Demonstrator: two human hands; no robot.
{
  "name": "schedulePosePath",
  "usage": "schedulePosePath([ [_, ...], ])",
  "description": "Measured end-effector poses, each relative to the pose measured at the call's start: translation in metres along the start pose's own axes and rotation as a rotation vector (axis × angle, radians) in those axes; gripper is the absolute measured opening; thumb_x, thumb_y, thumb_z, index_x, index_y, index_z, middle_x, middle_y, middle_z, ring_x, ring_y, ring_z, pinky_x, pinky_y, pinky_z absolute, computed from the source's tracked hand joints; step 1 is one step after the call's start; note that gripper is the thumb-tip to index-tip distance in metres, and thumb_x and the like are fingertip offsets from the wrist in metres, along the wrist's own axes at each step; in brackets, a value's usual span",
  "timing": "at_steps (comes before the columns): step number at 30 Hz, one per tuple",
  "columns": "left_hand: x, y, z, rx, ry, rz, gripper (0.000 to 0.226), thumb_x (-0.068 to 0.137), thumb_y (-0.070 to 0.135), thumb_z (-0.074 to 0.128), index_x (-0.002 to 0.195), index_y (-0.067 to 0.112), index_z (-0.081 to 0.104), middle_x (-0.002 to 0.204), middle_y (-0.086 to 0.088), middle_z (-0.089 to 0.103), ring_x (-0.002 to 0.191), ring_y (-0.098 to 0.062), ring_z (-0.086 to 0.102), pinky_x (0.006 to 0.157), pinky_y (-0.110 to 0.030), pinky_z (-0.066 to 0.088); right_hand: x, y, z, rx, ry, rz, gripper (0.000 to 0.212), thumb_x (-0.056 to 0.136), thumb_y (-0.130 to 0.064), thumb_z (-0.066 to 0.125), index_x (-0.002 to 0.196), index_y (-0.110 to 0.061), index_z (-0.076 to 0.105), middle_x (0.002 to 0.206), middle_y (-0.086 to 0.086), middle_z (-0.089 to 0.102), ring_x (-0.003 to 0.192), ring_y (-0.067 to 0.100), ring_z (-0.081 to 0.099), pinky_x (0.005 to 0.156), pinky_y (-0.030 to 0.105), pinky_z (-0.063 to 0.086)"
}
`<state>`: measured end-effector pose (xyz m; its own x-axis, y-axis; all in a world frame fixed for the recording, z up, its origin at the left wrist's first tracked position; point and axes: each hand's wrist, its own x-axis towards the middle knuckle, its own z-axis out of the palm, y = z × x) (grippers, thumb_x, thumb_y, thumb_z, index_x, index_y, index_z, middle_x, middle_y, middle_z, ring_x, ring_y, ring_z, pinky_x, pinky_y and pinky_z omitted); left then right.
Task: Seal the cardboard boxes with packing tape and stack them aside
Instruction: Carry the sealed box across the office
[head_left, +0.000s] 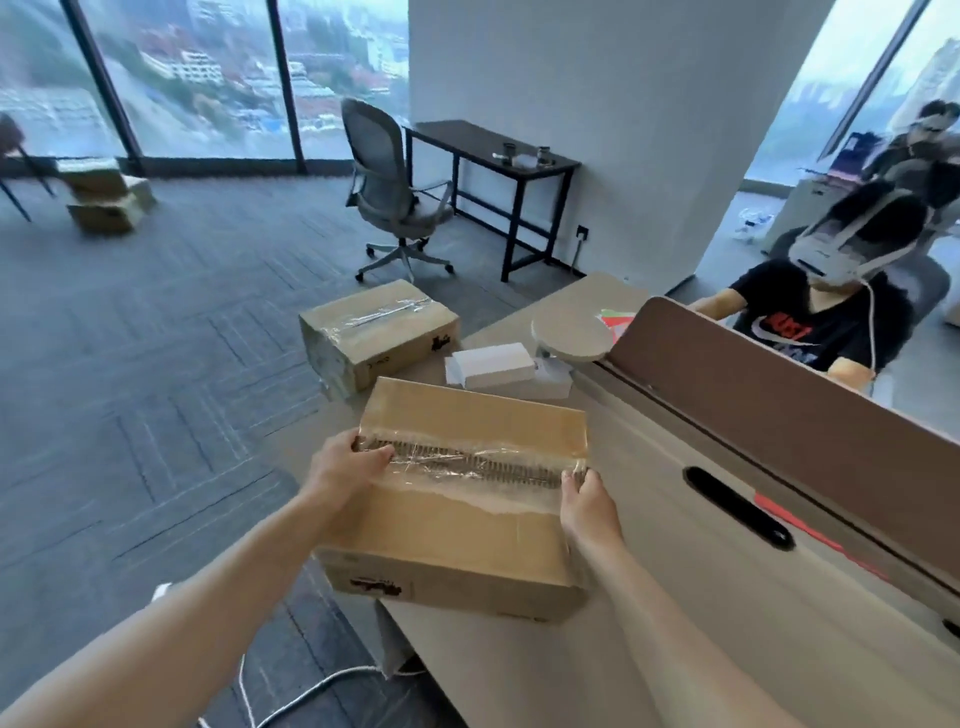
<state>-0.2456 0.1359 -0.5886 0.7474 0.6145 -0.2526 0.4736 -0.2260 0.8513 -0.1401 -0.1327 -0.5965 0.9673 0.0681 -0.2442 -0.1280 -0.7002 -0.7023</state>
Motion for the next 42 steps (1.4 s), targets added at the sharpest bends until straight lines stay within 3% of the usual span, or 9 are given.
schedulePosePath([
  [5, -0.002, -0.045, -0.089, -0.095, 0.146, -0.086, 0.01, 0.093, 0.025, 0.068, 0.099, 0.017, 0.066, 0.094, -0.004, 0.072, 0.083, -0.021, 0.069, 0.067, -0.031, 0.053, -0.006, -0.07, 0.069, -0.017, -0.144, -0.138, 0.032, 0.102, -0.036, 0.036, 0.114, -0.01, 0.052, 0.114, 0.013, 0.064, 0.107, 0.034, 0.058, 0.087, 0.036, 0.044],
  [10, 0.012, -0.09, -0.174, -0.088, 0.289, -0.15, 0.018, 0.091, 0.022, 0.07, 0.105, 0.011, 0.067, 0.097, -0.006, 0.07, 0.089, -0.024, 0.066, 0.077, -0.035, 0.052, -0.018, -0.143, 0.147, -0.035, -0.254, -0.237, 0.031, 0.103, -0.031, 0.037, 0.118, -0.009, 0.052, 0.121, 0.016, 0.061, 0.115, 0.035, 0.055, 0.082, 0.034, 0.036],
  [14, 0.029, -0.125, -0.242, -0.125, 0.38, -0.201, 0.022, 0.09, 0.02, 0.072, 0.108, 0.009, 0.068, 0.101, -0.009, 0.071, 0.095, -0.027, 0.067, 0.085, -0.038, 0.053, -0.027, -0.2, 0.213, -0.034, -0.335, -0.313, 0.032, 0.104, -0.031, 0.036, 0.121, -0.009, 0.052, 0.123, 0.015, 0.061, 0.116, 0.035, 0.054, 0.091, 0.036, 0.039],
  [19, 0.05, -0.159, -0.312, -0.108, 0.449, -0.251, 0.019, 0.089, 0.032, 0.071, 0.106, 0.024, 0.066, 0.099, 0.001, 0.071, 0.093, -0.022, 0.067, 0.089, -0.041, 0.054, -0.034, -0.261, 0.284, -0.01, -0.389, -0.354, 0.032, 0.103, -0.029, 0.038, 0.12, -0.007, 0.053, 0.124, 0.017, 0.061, 0.115, 0.035, 0.055, 0.096, 0.039, 0.042],
  [23, 0.07, -0.178, -0.349, -0.108, 0.512, -0.275, 0.017, 0.087, 0.035, 0.073, 0.101, 0.029, 0.067, 0.098, 0.003, 0.073, 0.095, -0.022, 0.067, 0.09, -0.041, 0.054, -0.035, -0.302, 0.318, -0.046, -0.416, -0.389, 0.042, 0.104, -0.031, 0.037, 0.138, -0.008, 0.045, 0.137, 0.012, 0.054, 0.125, 0.031, 0.05, 0.099, 0.036, 0.038],
  [32, 0.143, -0.205, -0.405, -0.155, 0.564, -0.352, 0.021, 0.088, 0.036, 0.072, 0.105, 0.025, 0.07, 0.097, 0.004, 0.073, 0.094, -0.022, 0.068, 0.088, -0.041, 0.055, 0.01, -0.378, 0.408, -0.124, -0.49, -0.433, 0.043, 0.103, -0.035, 0.034, 0.135, -0.009, 0.046, 0.133, 0.011, 0.057, 0.121, 0.031, 0.052, 0.096, 0.038, 0.039],
  [37, 0.215, -0.205, -0.437, -0.136, 0.589, -0.381, 0.026, 0.09, 0.035, 0.07, 0.111, 0.022, 0.067, 0.102, 0.001, 0.072, 0.097, -0.023, 0.066, 0.088, -0.038, 0.053, 0.054, -0.433, 0.458, -0.053, -0.546, -0.436, 0.034, 0.105, -0.03, 0.033, 0.128, -0.012, 0.05, 0.114, 0.003, 0.058, 0.099, 0.021, 0.051, 0.082, 0.033, 0.035],
  [39, 0.25, -0.2, -0.451, -0.147, 0.595, -0.383, 0.025, 0.089, 0.035, 0.071, 0.11, 0.022, 0.067, 0.101, 0.001, 0.072, 0.095, -0.023, 0.067, 0.089, -0.039, 0.054, 0.077, -0.459, 0.476, -0.052, -0.55, -0.445, 0.033, 0.105, -0.03, 0.033, 0.125, -0.012, 0.051, 0.115, 0.003, 0.06, 0.095, 0.021, 0.052, 0.079, 0.034, 0.035],
  [42, 0.303, -0.187, -0.471, -0.151, 0.609, -0.389, 0.021, 0.09, 0.035, 0.071, 0.108, 0.024, 0.066, 0.1, 0.002, 0.072, 0.094, -0.022, 0.067, 0.087, -0.038, 0.054, 0.116, -0.499, 0.501, -0.056, -0.567, -0.437, 0.038, 0.105, -0.03, 0.033, 0.134, -0.01, 0.048, 0.127, 0.009, 0.059, 0.113, 0.028, 0.055, 0.087, 0.036, 0.04],
])
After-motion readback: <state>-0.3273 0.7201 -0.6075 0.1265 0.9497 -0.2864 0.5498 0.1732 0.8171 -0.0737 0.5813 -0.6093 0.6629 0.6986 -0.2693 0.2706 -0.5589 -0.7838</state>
